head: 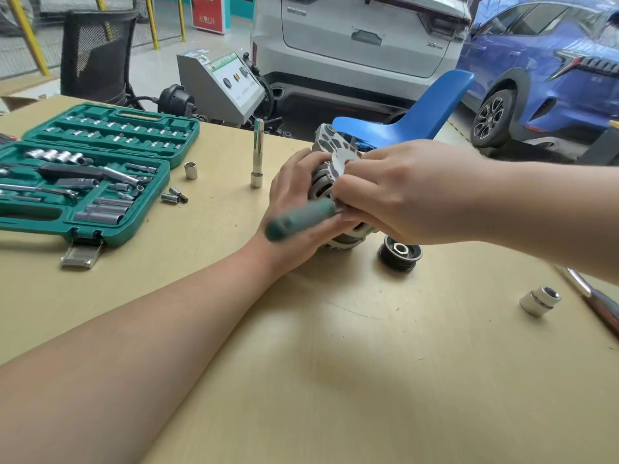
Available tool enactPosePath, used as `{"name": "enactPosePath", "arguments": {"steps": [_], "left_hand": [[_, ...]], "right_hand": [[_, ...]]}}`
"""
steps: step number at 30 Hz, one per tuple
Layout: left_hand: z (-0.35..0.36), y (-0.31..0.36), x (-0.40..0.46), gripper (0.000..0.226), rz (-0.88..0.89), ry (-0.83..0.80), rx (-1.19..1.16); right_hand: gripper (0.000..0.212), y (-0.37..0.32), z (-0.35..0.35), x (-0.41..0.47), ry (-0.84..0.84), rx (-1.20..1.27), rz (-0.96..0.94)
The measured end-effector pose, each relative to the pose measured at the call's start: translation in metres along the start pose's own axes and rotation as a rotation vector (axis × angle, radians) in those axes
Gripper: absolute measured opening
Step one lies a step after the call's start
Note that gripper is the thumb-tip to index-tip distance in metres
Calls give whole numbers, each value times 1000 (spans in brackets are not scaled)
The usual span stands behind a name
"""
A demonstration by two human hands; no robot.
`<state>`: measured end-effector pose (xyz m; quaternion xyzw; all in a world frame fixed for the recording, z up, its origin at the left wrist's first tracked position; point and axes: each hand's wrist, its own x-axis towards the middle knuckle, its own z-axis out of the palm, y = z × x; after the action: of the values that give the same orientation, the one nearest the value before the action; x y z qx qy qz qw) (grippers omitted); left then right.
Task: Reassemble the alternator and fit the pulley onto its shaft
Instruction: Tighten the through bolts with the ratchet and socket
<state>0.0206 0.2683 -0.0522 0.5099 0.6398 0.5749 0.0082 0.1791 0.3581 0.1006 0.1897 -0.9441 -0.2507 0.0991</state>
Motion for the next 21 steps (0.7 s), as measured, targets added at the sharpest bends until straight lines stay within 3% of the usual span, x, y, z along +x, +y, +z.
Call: {"name": "enactPosePath", "arguments": {"steps": [5, 9, 13, 17, 21], "left_hand": [[0, 1, 4, 72, 24, -25, 22], [0, 5, 1, 75, -47, -11, -4], [-3, 11, 1, 77, -75, -17, -15], [-3, 12, 0, 78, -85, -20, -40], [-4, 10, -1, 74, -80, -24, -53]], "right_hand": [[26, -13, -9, 14, -12, 256, 285], [22, -16, -12, 23, -94, 231, 506], [35, -11, -9, 40, -162, 207, 690], [25, 0, -7, 53, -246, 475, 1002], [29, 4, -6, 53, -272, 513, 1016]]}}
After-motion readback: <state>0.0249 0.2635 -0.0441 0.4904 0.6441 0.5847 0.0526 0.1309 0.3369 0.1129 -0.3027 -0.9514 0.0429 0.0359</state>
